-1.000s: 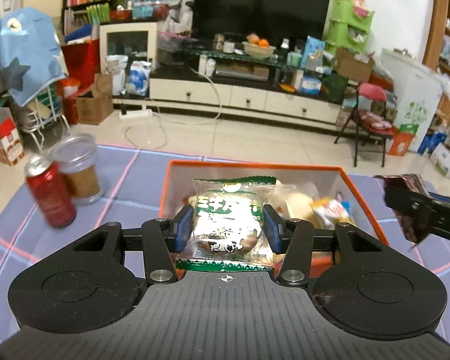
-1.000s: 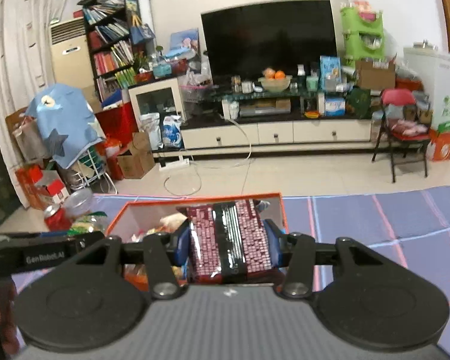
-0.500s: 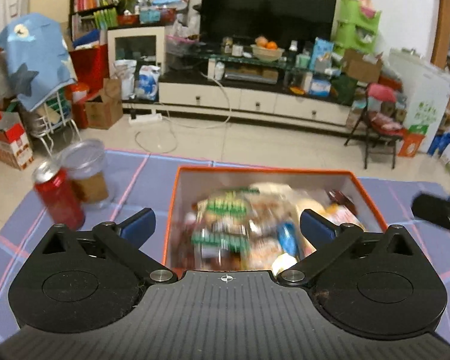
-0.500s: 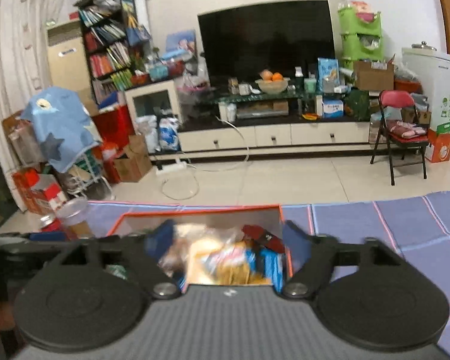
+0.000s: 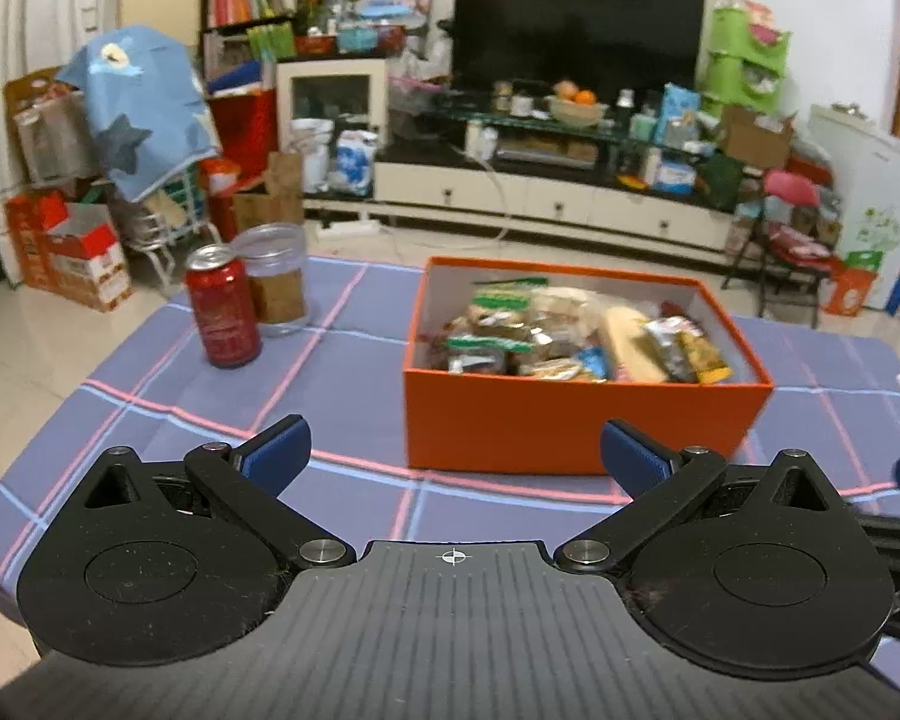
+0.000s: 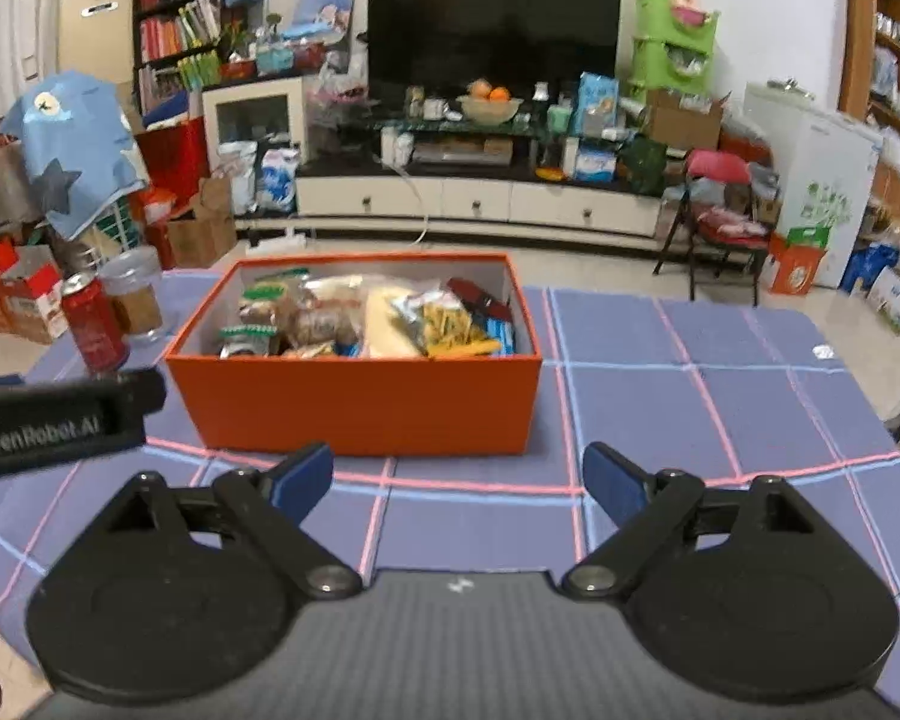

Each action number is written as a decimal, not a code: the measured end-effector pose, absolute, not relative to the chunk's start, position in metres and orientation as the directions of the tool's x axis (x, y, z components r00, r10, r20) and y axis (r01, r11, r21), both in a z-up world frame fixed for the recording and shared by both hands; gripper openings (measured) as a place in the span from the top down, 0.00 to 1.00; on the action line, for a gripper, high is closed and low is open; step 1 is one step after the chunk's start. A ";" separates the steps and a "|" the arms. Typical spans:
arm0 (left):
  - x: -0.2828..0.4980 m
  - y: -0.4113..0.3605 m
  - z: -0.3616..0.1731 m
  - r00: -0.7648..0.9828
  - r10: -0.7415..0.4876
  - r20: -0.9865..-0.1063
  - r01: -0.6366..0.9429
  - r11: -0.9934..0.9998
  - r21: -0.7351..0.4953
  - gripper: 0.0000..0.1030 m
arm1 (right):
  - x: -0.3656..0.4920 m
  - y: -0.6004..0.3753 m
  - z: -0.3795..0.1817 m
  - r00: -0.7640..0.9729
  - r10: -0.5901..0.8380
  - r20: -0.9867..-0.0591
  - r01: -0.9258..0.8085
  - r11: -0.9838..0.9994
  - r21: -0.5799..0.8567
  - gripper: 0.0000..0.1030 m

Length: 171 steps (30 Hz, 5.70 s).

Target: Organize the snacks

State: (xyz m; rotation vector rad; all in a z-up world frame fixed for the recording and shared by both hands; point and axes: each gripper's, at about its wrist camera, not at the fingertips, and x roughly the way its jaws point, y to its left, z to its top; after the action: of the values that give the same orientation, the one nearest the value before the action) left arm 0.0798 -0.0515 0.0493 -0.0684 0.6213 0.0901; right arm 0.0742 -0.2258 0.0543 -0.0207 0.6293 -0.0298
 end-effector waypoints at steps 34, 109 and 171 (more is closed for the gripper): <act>0.100 -0.025 0.039 0.715 0.080 -0.694 -0.182 0.981 -0.074 0.15 | 0.088 -0.211 0.031 0.782 -0.138 -0.607 0.079 0.989 -0.123 0.13; 0.089 -0.038 0.049 0.766 0.073 -0.638 -0.086 0.996 0.010 0.15 | 0.085 -0.201 0.022 0.778 -0.097 -0.621 0.023 0.992 -0.127 0.13; 0.090 -0.042 0.043 0.748 0.061 -0.661 -0.057 0.998 0.027 0.15 | 0.086 -0.199 0.019 0.774 -0.091 -0.627 0.007 0.991 -0.135 0.13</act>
State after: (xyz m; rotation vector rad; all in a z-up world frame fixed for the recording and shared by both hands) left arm 0.0905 -0.0418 0.0426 0.0048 0.7231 0.0643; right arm 0.0862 -0.1993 0.0192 -0.1282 0.6842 -0.0528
